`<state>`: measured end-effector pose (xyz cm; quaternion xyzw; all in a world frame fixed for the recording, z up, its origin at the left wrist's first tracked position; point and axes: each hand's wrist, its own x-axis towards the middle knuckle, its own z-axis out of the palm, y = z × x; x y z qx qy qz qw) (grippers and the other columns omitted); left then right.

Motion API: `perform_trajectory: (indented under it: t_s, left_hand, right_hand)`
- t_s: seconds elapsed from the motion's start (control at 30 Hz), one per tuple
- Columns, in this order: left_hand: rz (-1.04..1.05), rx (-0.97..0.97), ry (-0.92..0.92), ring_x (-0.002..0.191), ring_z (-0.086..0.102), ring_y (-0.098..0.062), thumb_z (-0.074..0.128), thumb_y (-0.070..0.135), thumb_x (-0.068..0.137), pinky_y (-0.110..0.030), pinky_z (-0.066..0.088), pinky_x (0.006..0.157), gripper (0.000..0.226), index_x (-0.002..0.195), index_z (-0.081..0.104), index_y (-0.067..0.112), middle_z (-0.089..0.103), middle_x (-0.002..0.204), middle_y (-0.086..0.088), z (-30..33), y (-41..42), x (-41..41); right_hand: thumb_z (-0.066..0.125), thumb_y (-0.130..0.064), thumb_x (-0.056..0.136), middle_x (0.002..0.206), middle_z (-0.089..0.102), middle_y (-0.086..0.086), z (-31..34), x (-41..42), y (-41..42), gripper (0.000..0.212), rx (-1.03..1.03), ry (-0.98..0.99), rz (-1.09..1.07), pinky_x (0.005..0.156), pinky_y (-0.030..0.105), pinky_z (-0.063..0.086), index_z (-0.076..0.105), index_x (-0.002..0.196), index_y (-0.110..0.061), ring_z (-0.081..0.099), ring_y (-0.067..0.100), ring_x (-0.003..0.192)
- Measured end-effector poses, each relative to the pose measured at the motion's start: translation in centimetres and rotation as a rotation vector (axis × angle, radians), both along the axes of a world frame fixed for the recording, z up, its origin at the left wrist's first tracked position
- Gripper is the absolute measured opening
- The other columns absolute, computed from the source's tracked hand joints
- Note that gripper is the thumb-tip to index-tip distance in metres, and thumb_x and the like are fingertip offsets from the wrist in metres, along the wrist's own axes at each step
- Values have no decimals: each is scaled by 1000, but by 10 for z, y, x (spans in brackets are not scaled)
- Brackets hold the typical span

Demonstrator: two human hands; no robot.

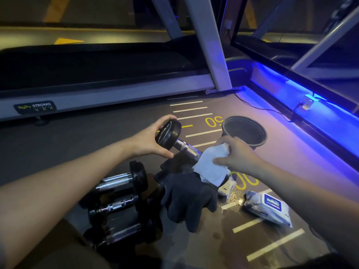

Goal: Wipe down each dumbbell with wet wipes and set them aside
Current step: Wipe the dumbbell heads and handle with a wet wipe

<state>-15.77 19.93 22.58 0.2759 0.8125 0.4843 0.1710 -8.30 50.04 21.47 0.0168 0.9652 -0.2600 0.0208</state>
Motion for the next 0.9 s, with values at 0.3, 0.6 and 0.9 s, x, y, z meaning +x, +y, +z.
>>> perform_trajectory:
  t_s: [0.3, 0.6, 0.9]
  left_hand:
    - [3, 6, -1, 119, 54, -9, 91, 1, 67, -15, 47, 93, 103, 144, 36, 42, 44, 127, 24, 0, -1, 0]
    - [19, 7, -17, 102, 61, 5, 90, -4, 67, -8, 47, 85, 105, 146, 34, 37, 48, 124, 17, -1, -2, 4]
    - [6, -3, -18, 111, 58, 0, 95, 16, 56, -12, 47, 89, 109, 143, 35, 46, 48, 128, 17, -6, -5, -2]
  right_hand:
    - [78, -30, 77, 109, 47, -7, 17, 6, -29, 42, 13, 307, 251, 70, 34, 48, 58, 114, -33, 54, 13, 80]
    - [79, -15, 77, 95, 42, -22, 24, -2, -58, 39, -156, 389, 305, 69, 12, 37, 63, 110, -28, 49, -3, 81]
    - [84, -19, 75, 105, 50, -15, 6, -23, -77, 45, -360, 385, 200, 72, 10, 36, 61, 112, -31, 51, -2, 80]
